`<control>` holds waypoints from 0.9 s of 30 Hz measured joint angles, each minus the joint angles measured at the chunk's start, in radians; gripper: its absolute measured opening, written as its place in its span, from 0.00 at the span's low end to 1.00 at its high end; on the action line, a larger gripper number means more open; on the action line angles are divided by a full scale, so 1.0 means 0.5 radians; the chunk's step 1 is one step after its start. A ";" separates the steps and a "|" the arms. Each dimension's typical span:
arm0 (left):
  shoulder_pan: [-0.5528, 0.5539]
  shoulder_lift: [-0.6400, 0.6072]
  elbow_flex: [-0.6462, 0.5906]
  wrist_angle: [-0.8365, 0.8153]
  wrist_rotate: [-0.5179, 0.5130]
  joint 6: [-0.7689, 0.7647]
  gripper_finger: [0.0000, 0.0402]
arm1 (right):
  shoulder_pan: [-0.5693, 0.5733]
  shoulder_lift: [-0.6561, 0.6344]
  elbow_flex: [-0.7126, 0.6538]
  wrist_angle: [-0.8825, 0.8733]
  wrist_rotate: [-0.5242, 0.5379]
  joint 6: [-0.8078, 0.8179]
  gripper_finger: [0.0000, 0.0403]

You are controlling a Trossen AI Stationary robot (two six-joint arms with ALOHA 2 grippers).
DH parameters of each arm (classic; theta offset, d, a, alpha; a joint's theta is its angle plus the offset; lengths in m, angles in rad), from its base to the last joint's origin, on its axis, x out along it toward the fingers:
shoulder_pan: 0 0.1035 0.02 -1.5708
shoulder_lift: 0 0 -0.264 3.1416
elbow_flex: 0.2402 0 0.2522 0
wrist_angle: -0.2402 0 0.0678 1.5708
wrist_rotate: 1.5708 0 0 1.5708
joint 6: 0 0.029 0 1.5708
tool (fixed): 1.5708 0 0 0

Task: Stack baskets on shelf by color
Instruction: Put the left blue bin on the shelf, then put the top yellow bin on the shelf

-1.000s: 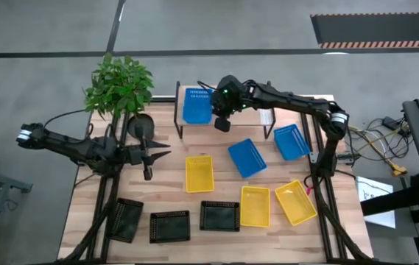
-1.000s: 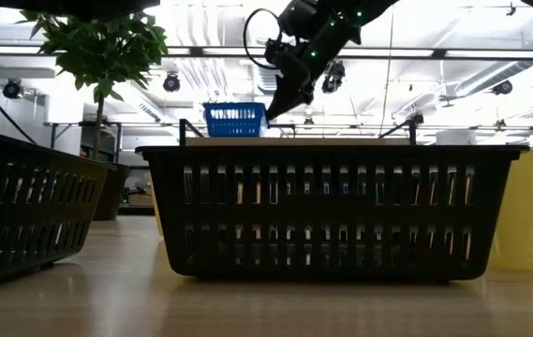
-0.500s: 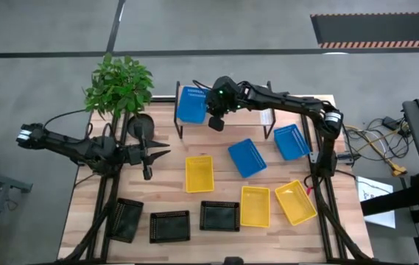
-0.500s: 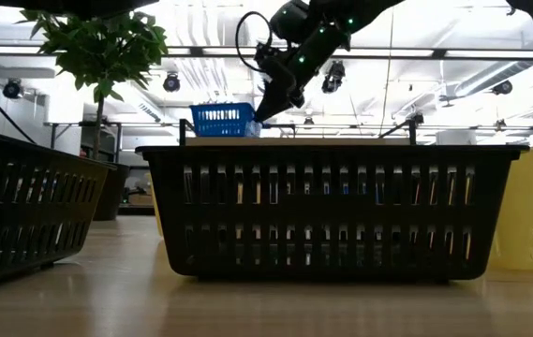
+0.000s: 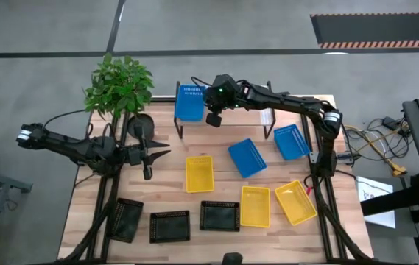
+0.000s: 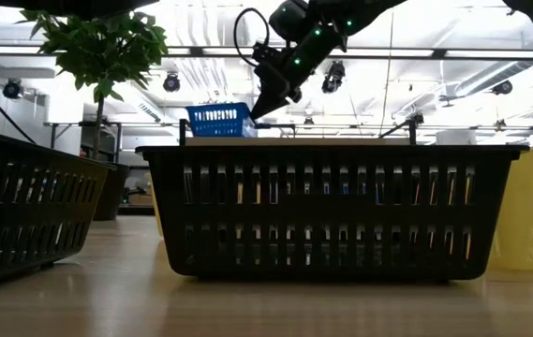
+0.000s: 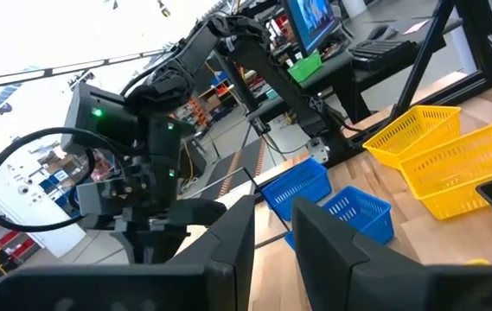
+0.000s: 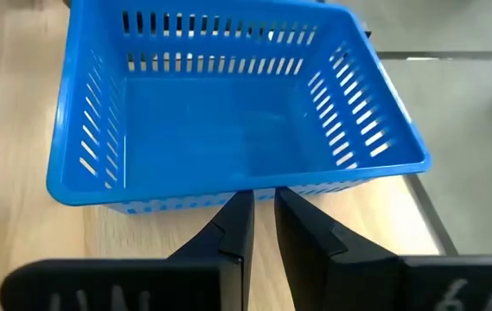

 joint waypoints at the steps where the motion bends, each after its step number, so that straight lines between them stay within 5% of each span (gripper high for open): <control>1: 0.000 -0.001 0.000 -0.001 0.000 0.000 0.16 | 0.000 0.000 0.000 0.009 0.011 -0.007 0.11; 16: 0.000 0.002 0.000 0.001 0.000 -0.001 0.16 | 0.022 -0.074 0.002 -0.144 0.119 0.019 0.11; 27: 0.000 0.042 0.000 0.029 0.000 -0.003 0.16 | 0.402 -0.268 -0.005 -0.532 -0.020 0.194 0.11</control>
